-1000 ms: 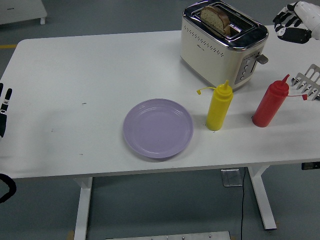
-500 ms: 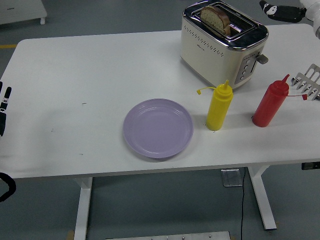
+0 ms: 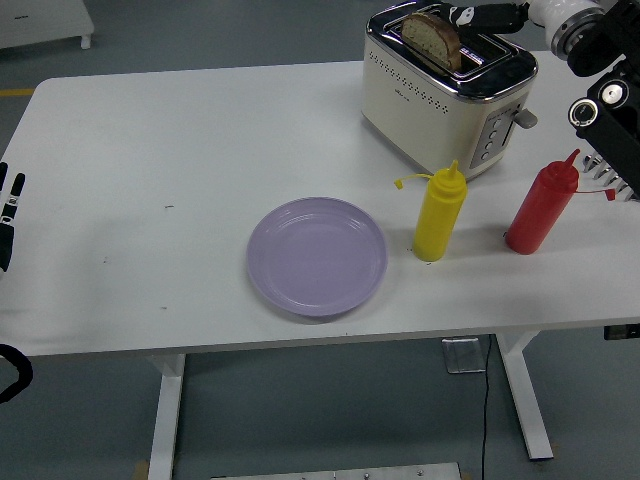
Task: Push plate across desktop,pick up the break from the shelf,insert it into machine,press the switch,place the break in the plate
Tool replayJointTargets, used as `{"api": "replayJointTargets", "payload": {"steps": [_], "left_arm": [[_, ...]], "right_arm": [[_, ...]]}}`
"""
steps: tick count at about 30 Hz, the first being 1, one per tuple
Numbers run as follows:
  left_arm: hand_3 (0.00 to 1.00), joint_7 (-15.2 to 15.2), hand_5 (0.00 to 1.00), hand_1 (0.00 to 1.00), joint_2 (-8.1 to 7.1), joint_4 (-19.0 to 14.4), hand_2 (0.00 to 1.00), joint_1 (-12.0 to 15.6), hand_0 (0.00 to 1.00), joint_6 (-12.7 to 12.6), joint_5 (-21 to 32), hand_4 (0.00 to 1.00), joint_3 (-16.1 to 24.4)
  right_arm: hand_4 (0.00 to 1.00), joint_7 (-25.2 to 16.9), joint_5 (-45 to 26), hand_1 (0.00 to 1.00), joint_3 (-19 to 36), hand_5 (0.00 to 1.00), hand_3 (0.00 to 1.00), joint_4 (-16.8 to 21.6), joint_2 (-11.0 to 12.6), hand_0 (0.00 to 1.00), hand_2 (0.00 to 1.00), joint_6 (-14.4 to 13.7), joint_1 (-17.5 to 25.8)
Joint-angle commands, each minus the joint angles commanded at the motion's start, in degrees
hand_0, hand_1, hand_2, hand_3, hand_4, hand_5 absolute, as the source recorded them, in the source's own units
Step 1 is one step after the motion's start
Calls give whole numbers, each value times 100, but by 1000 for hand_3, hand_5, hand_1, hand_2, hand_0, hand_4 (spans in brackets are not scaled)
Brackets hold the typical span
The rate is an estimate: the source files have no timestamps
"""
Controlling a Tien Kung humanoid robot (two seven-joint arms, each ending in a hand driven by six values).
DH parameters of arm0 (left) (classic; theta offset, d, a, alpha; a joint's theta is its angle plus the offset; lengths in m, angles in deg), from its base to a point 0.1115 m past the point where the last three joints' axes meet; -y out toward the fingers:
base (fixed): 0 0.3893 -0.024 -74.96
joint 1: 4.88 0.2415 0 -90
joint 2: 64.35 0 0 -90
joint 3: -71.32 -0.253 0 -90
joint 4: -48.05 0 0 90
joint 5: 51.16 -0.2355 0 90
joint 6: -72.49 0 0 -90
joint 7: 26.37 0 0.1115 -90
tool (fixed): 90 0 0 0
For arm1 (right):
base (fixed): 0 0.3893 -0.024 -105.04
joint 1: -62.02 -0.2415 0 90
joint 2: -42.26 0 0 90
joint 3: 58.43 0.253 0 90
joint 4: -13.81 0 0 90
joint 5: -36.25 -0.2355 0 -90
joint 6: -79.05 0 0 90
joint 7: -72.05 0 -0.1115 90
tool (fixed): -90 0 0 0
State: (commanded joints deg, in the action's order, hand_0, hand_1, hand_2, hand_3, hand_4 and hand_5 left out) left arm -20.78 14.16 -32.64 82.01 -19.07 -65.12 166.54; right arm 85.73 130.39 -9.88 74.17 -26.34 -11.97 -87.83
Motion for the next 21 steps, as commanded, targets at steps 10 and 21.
{"api": "replayJointTargets", "payload": {"steps": [10,21], "left_arm": [[809,-3,998,859,-14,5,925,-9,826,9,-2,631,8],[809,1,998,858,-24,8,925,-12,825,12,3,631,-14]], "right_arm": [[760,547,421,789,-611,499,859,-737,-500,796,831,322,-598],[773,705,820,745,-915,511,845,-1098,-767,744,787,337,-796]]}}
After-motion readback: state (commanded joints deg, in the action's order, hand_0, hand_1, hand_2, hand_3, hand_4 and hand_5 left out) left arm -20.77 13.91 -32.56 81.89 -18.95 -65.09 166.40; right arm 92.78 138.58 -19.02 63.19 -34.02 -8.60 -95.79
